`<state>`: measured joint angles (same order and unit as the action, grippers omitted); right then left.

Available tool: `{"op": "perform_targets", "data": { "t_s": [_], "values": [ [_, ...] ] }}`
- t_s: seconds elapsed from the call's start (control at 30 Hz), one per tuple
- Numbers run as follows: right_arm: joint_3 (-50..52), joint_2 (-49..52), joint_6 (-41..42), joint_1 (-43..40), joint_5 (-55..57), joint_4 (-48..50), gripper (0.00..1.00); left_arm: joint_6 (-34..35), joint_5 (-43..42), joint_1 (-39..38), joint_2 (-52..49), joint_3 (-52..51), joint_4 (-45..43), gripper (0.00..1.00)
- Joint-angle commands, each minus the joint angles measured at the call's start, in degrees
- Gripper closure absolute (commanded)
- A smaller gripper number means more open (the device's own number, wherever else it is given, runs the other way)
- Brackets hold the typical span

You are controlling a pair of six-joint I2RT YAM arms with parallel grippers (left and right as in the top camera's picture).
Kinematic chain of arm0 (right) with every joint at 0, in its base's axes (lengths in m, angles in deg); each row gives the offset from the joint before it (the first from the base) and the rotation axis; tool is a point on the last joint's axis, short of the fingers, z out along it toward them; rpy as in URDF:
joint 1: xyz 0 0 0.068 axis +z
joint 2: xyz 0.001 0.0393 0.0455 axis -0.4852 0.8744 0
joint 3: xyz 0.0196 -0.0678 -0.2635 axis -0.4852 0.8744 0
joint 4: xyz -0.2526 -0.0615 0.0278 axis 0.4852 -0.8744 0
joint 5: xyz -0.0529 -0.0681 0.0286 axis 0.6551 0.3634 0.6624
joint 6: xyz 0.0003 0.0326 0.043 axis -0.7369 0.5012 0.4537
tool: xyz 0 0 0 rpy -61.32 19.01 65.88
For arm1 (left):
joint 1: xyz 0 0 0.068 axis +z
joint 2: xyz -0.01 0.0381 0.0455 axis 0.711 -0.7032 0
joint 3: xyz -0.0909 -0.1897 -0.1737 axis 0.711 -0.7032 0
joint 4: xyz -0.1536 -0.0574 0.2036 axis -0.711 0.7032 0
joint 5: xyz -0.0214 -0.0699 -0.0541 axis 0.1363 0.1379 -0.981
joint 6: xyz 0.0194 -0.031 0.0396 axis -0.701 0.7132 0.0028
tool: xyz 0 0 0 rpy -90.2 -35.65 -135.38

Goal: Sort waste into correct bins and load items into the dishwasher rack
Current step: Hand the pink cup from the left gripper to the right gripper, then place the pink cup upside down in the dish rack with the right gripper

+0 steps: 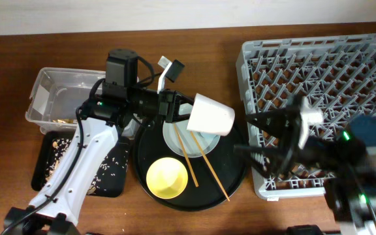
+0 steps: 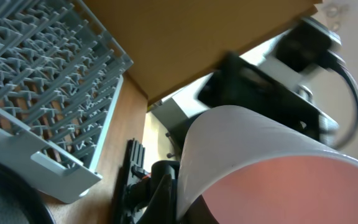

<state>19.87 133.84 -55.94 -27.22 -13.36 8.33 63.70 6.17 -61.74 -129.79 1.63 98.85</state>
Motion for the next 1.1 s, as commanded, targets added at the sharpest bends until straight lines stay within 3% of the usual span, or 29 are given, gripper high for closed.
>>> {"op": "perform_targets", "data": {
  "t_s": [0.0, 0.07, 0.2, 0.27, 0.43, 0.53, 0.57, 0.7, 0.8, 0.83, 0.87, 0.9, 1.0, 1.07],
  "values": [
    [-0.81, 9.09, 0.48, -0.24, -11.56, 5.42, 0.02, -0.87, -3.19, -1.16, 0.04, 0.79, -0.92, 1.00],
    [-0.81, 14.16, 0.52, 1.36, -16.20, 10.58, 0.13, -0.90, -3.15, -1.70, 0.04, 0.79, -1.64, 1.00],
    [-0.81, 16.85, 0.52, 5.73, -11.80, 10.99, 0.19, -0.90, -2.93, -1.79, 0.04, 0.79, -1.64, 1.00],
    [-0.81, 16.79, 0.79, 7.17, -11.19, 11.69, 0.26, -0.92, -0.63, -1.79, 0.04, 0.79, -1.64, 1.00],
    [-0.81, 16.81, 3.54, 7.23, -8.79, 15.80, 0.30, -0.92, 1.84, -1.79, 0.04, 0.79, -1.62, 1.00],
    [-0.81, 16.81, 3.52, 7.23, -8.61, 16.06, 0.49, -0.92, 1.92, -1.79, 0.04, 0.79, -1.62, 0.99],
    [-0.81, 16.81, 3.52, 7.23, -8.46, 16.06, 0.53, -0.92, 2.58, -1.79, 0.04, 0.79, -1.60, 0.96],
    [-0.81, 16.81, 3.54, 7.19, -4.37, 14.69, 0.59, -0.85, 11.91, -0.37, 0.04, 0.79, -1.62, 0.56],
    [-0.81, 16.81, 4.28, 7.13, 6.82, 8.28, 0.62, -0.85, 22.58, 6.38, 0.04, 0.79, -1.40, 0.36],
    [-1.14, 16.81, 4.39, 7.06, 14.91, 3.39, 0.62, -0.83, 28.74, 10.40, 0.04, 0.79, -0.33, 0.35],
    [-7.41, 16.87, 1.88, 5.46, 30.38, -9.51, 0.62, -0.90, 32.98, 16.83, 0.04, 0.79, 6.08, 0.35],
    [-12.24, 17.40, 0.68, 5.18, 42.64, -16.26, 0.62, -0.94, 36.33, 18.36, 0.04, 0.74, 11.54, 0.35],
    [-20.57, 20.00, -0.33, 5.18, 61.68, -24.57, 0.62, -1.03, 43.52, 17.35, 0.02, 0.61, 16.87, 0.35],
    [-26.56, 24.68, -2.80, 5.18, 66.38, -27.54, 0.62, -2.73, 50.07, 13.53, 0.00, 0.02, 19.28, 0.36]
  ]
}}
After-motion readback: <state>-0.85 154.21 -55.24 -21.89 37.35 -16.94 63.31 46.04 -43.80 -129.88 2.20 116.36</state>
